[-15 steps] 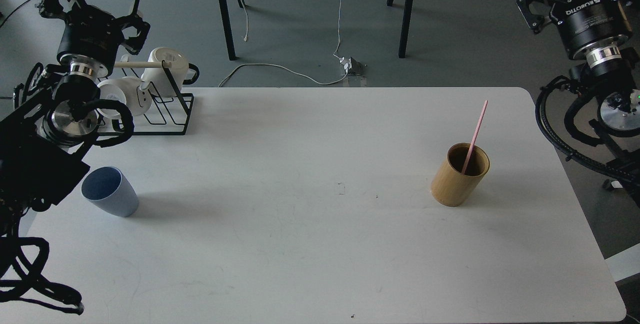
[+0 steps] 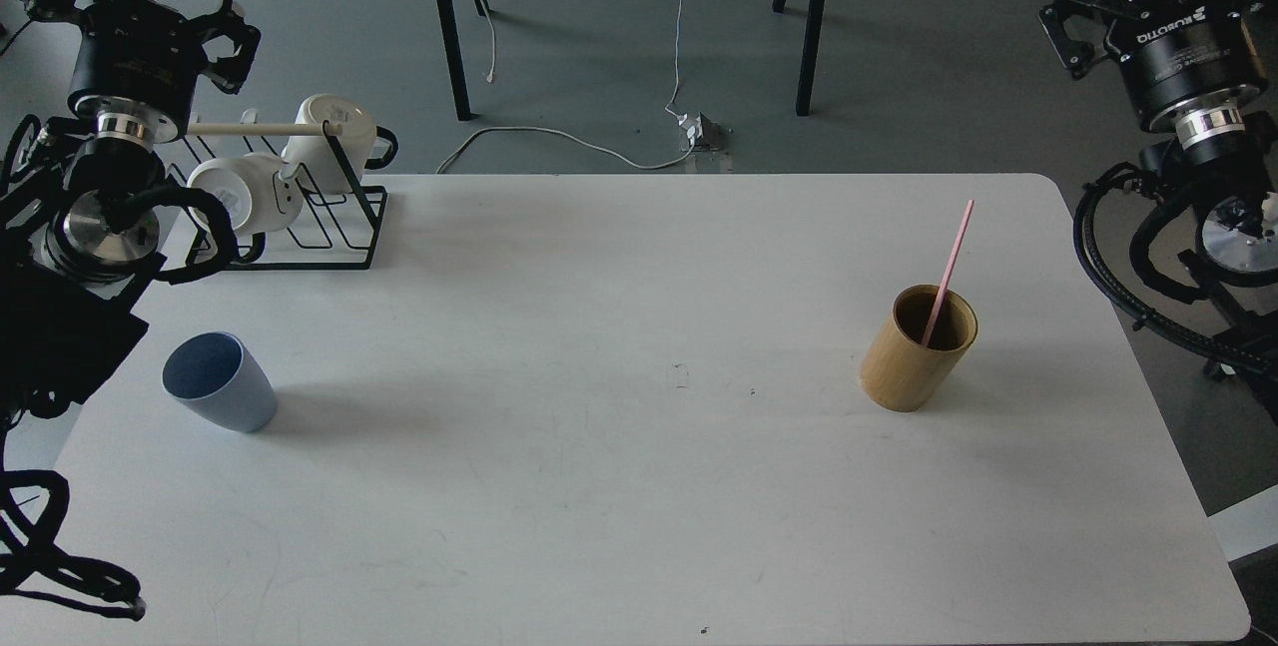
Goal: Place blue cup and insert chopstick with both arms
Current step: 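Move the left gripper down from the rack toward the blue cup, then close the left gripper on the tipped blue cup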
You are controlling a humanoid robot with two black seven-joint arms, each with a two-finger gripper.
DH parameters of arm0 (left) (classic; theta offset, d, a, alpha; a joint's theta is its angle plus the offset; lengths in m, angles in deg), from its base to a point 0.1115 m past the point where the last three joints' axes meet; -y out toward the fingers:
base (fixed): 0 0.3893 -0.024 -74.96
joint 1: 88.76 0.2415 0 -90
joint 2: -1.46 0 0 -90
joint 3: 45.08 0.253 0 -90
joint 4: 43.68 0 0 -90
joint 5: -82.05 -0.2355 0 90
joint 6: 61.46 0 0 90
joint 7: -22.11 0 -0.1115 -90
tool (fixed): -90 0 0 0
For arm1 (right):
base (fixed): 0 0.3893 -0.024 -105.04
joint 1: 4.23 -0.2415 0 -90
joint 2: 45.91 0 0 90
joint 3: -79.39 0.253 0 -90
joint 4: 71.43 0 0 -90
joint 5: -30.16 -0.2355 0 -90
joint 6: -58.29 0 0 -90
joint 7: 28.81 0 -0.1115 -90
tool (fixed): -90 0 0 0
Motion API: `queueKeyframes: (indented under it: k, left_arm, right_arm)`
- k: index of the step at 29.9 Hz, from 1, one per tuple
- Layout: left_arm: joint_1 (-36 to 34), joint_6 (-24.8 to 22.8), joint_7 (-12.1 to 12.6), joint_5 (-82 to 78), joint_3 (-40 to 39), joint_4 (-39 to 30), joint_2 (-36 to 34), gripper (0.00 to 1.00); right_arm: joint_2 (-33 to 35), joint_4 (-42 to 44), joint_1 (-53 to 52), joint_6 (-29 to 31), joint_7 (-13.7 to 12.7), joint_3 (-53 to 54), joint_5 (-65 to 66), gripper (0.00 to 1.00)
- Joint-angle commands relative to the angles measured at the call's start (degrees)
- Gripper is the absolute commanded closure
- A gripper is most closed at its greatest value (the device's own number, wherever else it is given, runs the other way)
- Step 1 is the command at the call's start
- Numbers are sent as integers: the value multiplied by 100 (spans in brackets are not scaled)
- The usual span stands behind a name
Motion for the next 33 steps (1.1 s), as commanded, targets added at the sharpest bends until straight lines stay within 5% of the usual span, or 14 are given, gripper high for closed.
queueKeyframes:
  k: [1,12,17,20,25,33]
  left_arm:
    - [7,1,-20,-237,109,-410,-403,1]
    - [174,1,-29,-3415,1269,-2010,-1993,1]
    - [841,1,-474,-5333,1269,-3011,-2583,2]
    - [1123,619,-474,-6974,1322,-3487,-3075,2]
    - [1431,1463,-474,-9613,1313,-3497,-3489,2]
    - [1633,1912,-474,-10730,1462,-2900,-3753,3]
  right_arm:
    - [29,-111,97,0,21,37,0,0]
    - [38,-471,238,0,21,275,9,0]
    - [38,-568,255,0,21,310,9,0]
    - [46,-577,255,0,21,319,9,0]
    - [46,-568,264,0,30,319,9,0]
    - [73,-568,273,0,48,328,9,0]
